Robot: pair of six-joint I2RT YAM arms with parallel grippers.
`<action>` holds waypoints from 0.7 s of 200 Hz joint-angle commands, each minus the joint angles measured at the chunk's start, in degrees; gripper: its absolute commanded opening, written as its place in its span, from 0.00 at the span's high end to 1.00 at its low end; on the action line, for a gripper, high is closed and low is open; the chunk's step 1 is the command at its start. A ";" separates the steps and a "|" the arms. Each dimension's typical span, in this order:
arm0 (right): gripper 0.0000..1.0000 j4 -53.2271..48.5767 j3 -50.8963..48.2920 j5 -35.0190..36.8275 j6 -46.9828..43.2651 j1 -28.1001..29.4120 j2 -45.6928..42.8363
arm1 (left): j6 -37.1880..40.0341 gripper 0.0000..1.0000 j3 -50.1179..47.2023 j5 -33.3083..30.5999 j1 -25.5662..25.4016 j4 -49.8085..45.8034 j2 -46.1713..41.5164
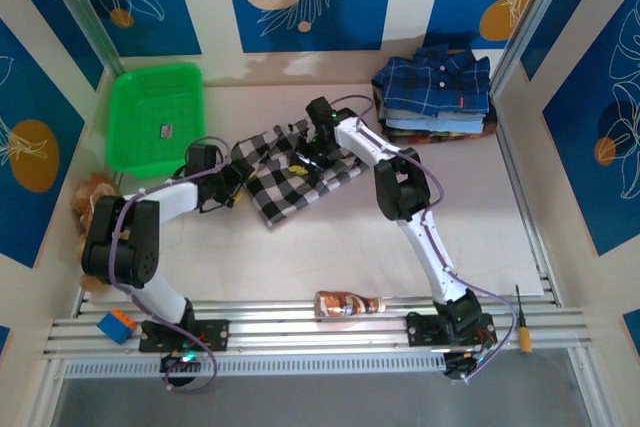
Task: Fold and stack the long sleeve shirts
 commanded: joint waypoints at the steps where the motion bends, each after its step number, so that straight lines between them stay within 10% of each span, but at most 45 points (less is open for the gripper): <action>1: 0.86 -2.25 -3.05 5.75 1.40 -0.17 -1.99 | -0.24 0.30 1.11 -1.50 -1.41 3.02 2.99; 44: 0.86 3.40 -19.35 3.66 6.82 0.49 -10.83 | 1.22 0.35 3.51 -1.98 -3.75 1.98 7.08; 85: 0.87 4.37 -30.41 1.08 10.90 0.51 -16.96 | 3.22 0.61 3.68 -0.73 -4.17 3.60 7.90; 140: 0.64 2.94 -33.85 4.70 7.87 -0.16 -27.57 | 8.77 0.77 5.36 4.07 -5.05 1.35 6.54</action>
